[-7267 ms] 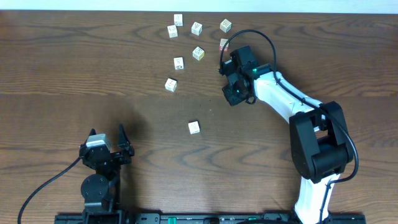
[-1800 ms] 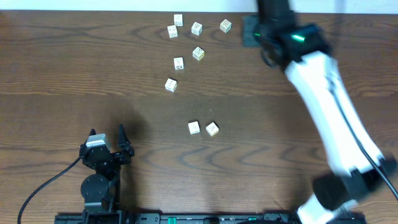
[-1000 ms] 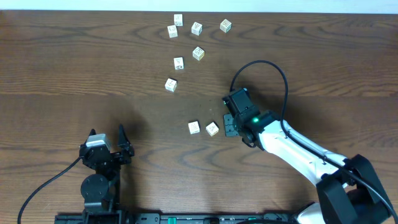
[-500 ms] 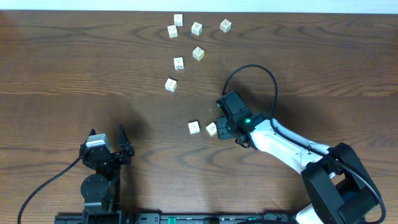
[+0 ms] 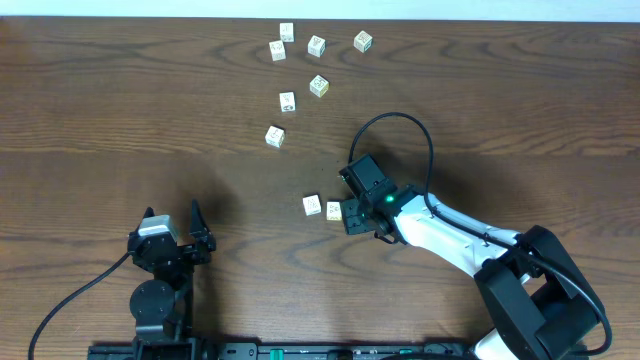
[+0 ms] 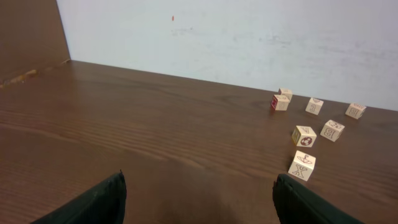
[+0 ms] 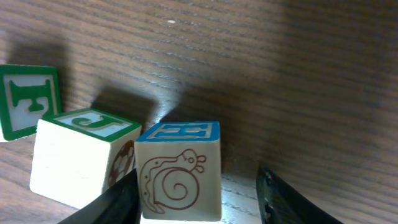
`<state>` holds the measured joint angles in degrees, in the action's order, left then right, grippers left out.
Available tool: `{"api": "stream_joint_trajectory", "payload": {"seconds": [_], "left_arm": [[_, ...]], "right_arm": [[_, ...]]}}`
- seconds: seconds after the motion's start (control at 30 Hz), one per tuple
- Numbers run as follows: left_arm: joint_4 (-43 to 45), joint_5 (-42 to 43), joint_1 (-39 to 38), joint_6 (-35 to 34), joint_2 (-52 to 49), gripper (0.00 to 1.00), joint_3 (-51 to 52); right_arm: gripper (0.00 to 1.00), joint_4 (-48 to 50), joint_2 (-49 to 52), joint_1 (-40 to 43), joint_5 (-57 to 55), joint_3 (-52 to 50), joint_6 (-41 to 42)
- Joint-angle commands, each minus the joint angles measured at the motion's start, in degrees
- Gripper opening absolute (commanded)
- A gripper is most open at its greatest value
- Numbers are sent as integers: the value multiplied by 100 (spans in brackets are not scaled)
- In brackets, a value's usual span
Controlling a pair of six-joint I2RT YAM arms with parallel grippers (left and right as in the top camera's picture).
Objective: Lift 5 blocks
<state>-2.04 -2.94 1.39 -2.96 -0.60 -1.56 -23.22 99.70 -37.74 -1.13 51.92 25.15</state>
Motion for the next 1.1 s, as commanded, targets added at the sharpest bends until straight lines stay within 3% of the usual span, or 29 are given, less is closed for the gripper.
{"api": "stream_joint_trajectory", "payload": {"seconds": [0.0, 0.13, 0.3, 0.37, 0.43, 0.53, 0.67, 0.77, 0.87, 1.07], "left_arm": [[-181, -48, -13, -9, 37, 76, 129], [-184, -48, -13, -9, 37, 76, 129], [-181, -48, -13, -9, 37, 76, 129], [-181, -48, -13, -9, 37, 76, 129], [-181, -50, -13, -9, 37, 76, 129], [-181, -50, -13, -9, 37, 76, 129], [-181, -48, -13, -9, 37, 76, 129], [-181, -48, -13, -9, 37, 76, 129], [-181, -50, -13, -9, 37, 76, 129], [-181, -48, -13, -9, 37, 76, 129]], "right_arm": [[58, -81, -76, -92, -188, -9, -175], [67, -428, -417, -87, -505, 177, -210], [71, -1423, -1078, -87, -520, 763, -299], [78, -1816, -1351, -90, -389, 1029, -295], [85, -1895, -1528, -87, -280, 1215, -293], [88, -1532, -1504, -76, -330, 1375, -293], [96, -372, -914, 90, -254, 1449, -479], [96, 120, -170, 225, -140, 1862, -579], [96, 234, 782, 299, -131, 2667, -909], [99, 140, 2544, 463, -138, 4610, -2345]]}}
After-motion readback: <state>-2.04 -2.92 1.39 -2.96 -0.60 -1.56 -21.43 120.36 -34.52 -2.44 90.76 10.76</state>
